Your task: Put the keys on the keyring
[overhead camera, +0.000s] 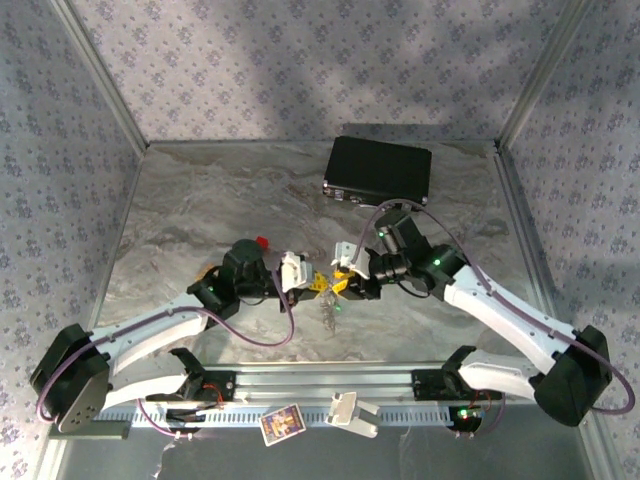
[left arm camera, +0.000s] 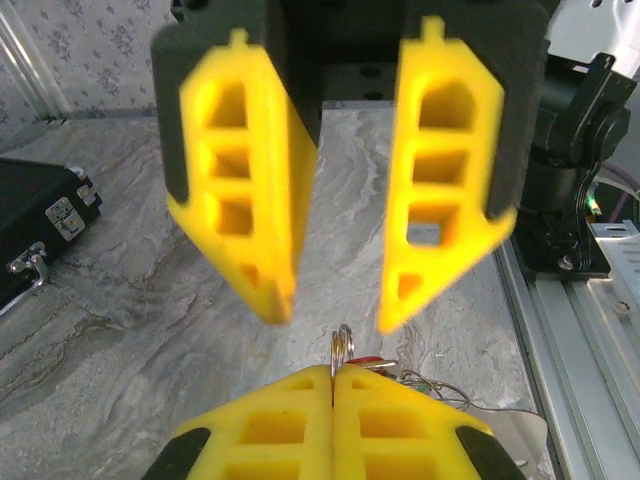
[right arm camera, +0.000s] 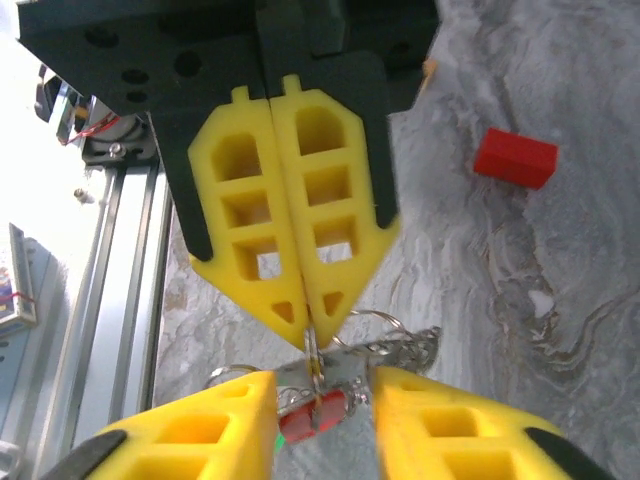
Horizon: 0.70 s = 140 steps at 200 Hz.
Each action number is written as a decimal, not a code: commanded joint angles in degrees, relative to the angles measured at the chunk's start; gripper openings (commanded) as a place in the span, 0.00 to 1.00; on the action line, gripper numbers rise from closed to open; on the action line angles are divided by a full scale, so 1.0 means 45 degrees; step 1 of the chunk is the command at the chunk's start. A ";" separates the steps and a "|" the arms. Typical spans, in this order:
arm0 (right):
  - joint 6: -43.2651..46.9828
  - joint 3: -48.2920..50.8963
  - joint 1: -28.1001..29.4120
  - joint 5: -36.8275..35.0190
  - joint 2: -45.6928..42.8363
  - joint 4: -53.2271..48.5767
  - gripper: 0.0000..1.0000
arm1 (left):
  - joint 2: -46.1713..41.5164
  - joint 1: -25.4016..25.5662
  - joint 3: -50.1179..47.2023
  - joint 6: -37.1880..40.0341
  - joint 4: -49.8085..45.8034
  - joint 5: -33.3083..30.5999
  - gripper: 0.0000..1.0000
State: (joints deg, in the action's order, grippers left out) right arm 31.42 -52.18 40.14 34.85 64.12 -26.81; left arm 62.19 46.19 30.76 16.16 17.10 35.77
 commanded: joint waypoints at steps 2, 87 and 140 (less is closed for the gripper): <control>-0.0614 0.0585 -0.0326 0.1093 -0.0409 0.0781 0.35 | -0.0419 0.0058 -0.0413 -0.0474 0.1514 0.0353 0.00; -0.0529 0.0598 -0.0220 0.0879 0.0141 0.0665 0.26 | -0.0345 0.0058 -0.0884 -0.0994 0.2676 0.0294 0.00; -0.0478 0.0545 -0.0130 0.0731 0.0108 0.0534 0.10 | -0.0363 0.0060 -0.0846 -0.0975 0.2708 0.0323 0.00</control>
State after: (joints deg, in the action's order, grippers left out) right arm 29.30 -49.25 39.29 37.32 64.77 -23.77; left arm 61.56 46.19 26.81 12.36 25.78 35.75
